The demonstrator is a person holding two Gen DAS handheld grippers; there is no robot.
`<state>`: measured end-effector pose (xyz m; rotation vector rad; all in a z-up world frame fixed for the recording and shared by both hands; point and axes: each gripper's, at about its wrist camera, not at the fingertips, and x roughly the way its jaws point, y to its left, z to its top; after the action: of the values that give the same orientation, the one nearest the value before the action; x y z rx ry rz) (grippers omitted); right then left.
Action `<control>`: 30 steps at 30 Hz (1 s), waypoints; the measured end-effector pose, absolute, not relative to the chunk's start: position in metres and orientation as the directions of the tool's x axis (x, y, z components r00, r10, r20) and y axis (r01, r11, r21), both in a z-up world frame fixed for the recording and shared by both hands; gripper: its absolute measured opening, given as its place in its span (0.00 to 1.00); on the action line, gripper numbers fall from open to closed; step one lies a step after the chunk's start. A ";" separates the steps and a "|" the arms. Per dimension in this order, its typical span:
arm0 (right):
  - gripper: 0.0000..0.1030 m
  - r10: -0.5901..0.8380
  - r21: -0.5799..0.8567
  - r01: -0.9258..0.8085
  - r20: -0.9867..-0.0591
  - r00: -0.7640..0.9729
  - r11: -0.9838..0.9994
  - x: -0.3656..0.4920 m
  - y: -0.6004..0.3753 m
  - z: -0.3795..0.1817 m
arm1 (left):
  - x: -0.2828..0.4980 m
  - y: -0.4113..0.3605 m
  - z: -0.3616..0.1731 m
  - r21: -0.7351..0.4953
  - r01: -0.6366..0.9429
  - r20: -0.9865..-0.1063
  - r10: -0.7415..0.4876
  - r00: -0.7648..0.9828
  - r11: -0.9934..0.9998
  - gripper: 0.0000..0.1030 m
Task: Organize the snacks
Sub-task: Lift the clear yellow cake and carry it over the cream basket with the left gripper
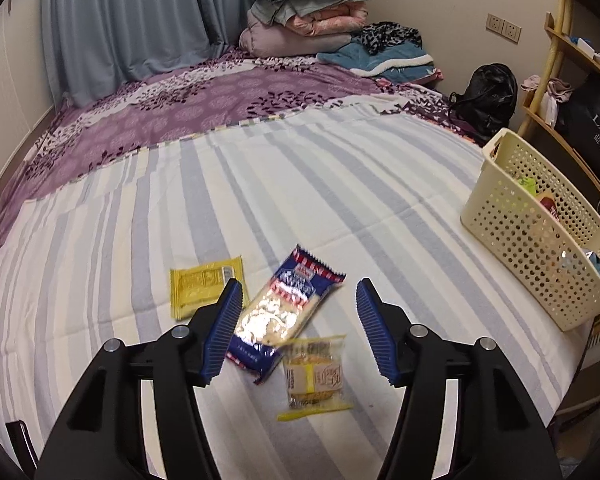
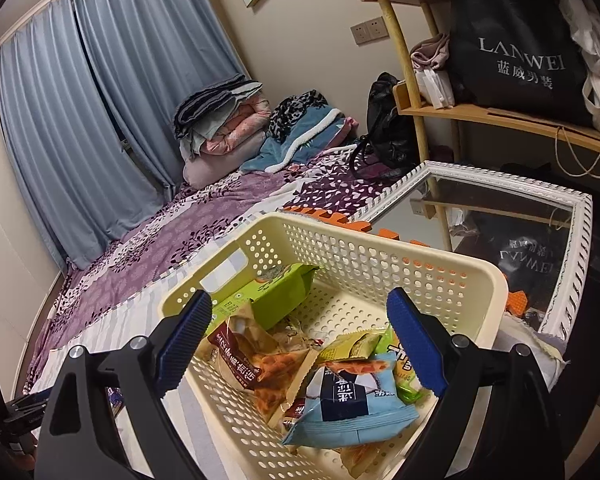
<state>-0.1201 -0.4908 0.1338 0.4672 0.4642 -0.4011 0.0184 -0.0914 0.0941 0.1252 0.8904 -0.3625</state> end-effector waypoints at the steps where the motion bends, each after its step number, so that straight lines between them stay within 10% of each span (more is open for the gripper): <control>1: 0.86 -0.259 0.334 0.466 -0.510 0.820 0.819 -0.119 -0.491 0.133 | 0.017 -0.091 0.089 -0.044 0.360 -0.786 -0.255 0.563 0.932 0.59; 17: 0.86 -0.259 0.342 0.473 -0.516 0.817 0.812 -0.123 -0.495 0.128 | 0.002 -0.104 0.028 -0.006 0.341 -0.849 -0.185 0.495 0.940 0.59; 21: 0.86 -0.259 0.345 0.472 -0.512 0.819 0.811 -0.125 -0.497 0.128 | 0.001 -0.108 0.028 0.015 0.351 -0.850 -0.173 0.497 0.936 0.41; 30: 0.86 -0.259 0.360 0.471 -0.501 0.826 0.806 -0.129 -0.500 0.127 | -0.008 -0.111 0.027 0.007 0.345 -0.859 -0.170 0.482 0.939 0.39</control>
<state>-0.1286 -0.5002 0.1275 0.4951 0.4500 -0.4048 -0.0077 -0.1106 0.0266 0.1883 1.0220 -0.3162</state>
